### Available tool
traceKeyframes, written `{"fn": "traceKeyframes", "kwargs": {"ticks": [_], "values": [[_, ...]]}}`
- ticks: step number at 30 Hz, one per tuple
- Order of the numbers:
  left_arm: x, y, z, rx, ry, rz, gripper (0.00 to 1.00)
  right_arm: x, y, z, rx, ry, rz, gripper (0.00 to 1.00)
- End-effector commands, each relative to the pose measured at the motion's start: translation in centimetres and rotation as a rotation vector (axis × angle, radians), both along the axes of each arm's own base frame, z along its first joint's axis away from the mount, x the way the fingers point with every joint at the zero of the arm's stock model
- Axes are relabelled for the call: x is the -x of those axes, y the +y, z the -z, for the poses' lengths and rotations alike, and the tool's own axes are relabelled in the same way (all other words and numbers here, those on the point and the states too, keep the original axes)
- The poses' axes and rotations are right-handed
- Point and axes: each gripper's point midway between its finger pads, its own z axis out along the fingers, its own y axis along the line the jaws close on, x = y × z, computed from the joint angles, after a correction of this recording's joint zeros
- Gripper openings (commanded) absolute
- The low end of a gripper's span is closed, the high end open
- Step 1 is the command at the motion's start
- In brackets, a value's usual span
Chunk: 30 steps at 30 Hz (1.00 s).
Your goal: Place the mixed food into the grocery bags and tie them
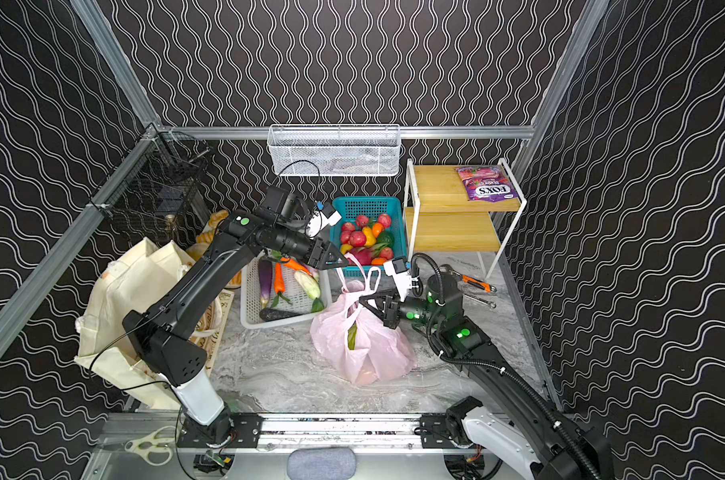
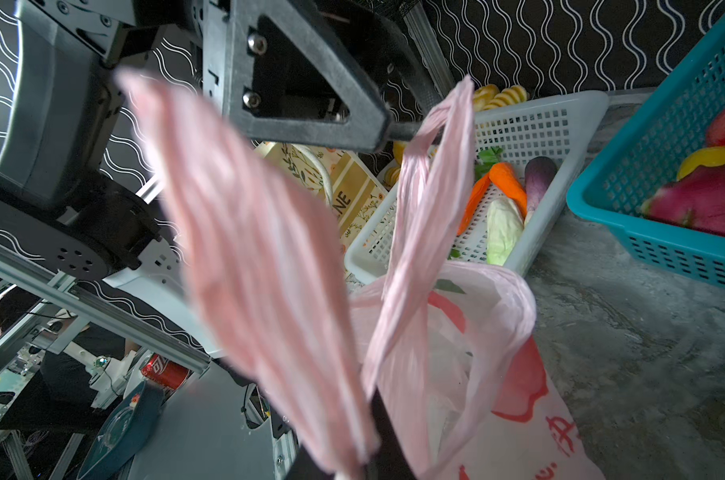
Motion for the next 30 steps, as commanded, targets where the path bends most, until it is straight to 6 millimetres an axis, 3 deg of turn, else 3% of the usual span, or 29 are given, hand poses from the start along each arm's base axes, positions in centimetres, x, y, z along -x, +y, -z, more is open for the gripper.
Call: {"fn": "traceKeyframes", "kwargs": {"ticks": [1,8,13,17,24,27,30], "values": [[0.7,-0.8,-0.4,0.06,0.003,0.075,0.57,0.1,0.2,-0.7,-0.011,-0.017,-0.019,0.12],[-0.2,-1.1,-1.0,0.086,-0.018,0.042,0.01,-1.1,-0.2,0.0,0.014,0.029,0.053,0.13],[0.8,-1.2,-4.6,0.208,-0.041,-0.019,0.0,-4.2,-2.0,1.7,0.064,0.154,0.272,0.14],[2.7,-1.8,-6.8,0.322,-0.028,-0.022,0.0,-5.3,-3.3,1.1,0.017,0.203,0.374,0.15],[5.5,-5.0,-5.8,0.357,0.07,-0.054,0.0,-4.5,-2.8,-2.0,-0.068,0.136,0.316,0.18],[5.5,-5.7,-5.1,0.378,0.082,-0.102,0.0,-3.2,-1.9,-2.2,-0.056,0.093,0.218,0.3],[4.5,-5.3,-4.6,0.397,0.085,-0.194,0.0,-1.9,-1.3,-1.1,-0.007,0.069,0.133,0.44]]}}
